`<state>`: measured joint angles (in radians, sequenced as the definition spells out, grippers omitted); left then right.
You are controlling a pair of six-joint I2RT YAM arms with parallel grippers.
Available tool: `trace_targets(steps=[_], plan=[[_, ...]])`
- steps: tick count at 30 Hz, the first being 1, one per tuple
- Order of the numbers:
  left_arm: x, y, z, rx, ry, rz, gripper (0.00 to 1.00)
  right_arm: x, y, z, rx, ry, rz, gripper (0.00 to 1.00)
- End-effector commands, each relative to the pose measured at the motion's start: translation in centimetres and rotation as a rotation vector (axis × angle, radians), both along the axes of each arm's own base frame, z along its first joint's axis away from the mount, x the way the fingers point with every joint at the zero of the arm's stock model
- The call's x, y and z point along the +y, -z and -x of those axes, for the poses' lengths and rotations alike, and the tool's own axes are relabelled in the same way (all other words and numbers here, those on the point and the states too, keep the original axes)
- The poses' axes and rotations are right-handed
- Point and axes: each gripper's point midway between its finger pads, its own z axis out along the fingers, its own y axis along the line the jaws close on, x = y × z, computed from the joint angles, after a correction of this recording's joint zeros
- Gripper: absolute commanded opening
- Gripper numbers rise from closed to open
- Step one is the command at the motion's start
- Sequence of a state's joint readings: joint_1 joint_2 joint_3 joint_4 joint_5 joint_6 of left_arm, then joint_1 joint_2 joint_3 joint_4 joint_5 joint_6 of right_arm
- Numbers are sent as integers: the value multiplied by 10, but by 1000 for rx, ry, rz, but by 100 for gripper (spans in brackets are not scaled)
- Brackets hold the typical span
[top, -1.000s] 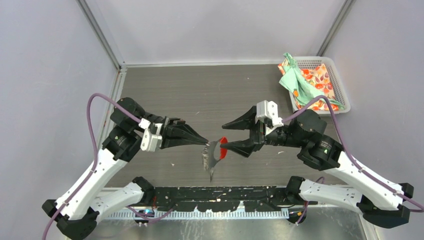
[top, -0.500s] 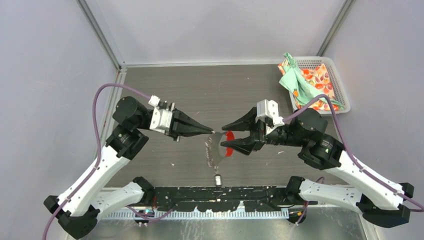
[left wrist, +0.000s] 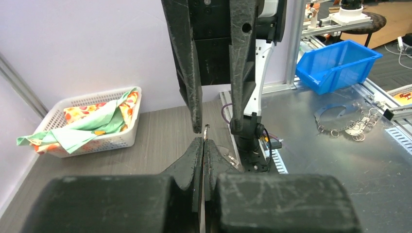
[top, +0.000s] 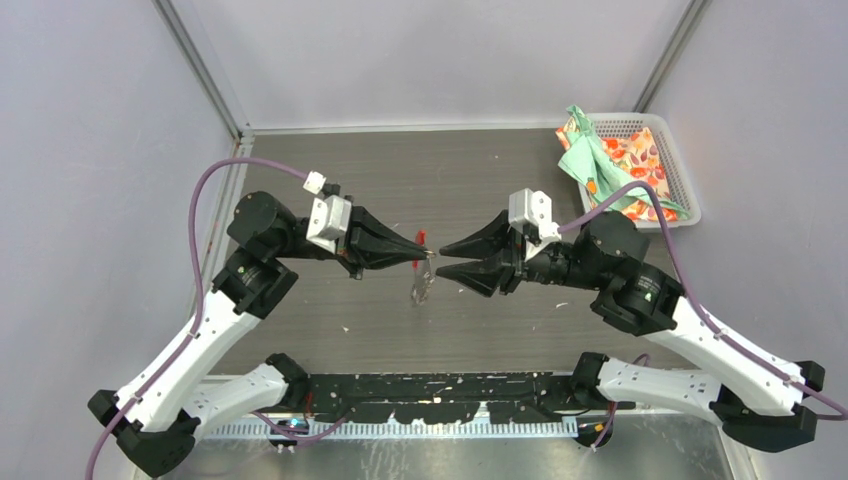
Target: Put the keys on the keyring
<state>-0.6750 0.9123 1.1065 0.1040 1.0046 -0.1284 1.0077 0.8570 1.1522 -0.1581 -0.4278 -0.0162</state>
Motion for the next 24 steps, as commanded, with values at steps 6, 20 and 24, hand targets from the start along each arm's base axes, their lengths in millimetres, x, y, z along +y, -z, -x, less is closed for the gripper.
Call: trace_targets(steps=[6,20,24], plan=[[7,-14,11,-53,8,20,0,14,-26,-14,7,30,-20,36],[10,1,16,-98,29,-41,0,17,3,-10,62,-21,182,9],[11,3,16,-100,28,-50,0,13,6,-8,93,-17,246,29]])
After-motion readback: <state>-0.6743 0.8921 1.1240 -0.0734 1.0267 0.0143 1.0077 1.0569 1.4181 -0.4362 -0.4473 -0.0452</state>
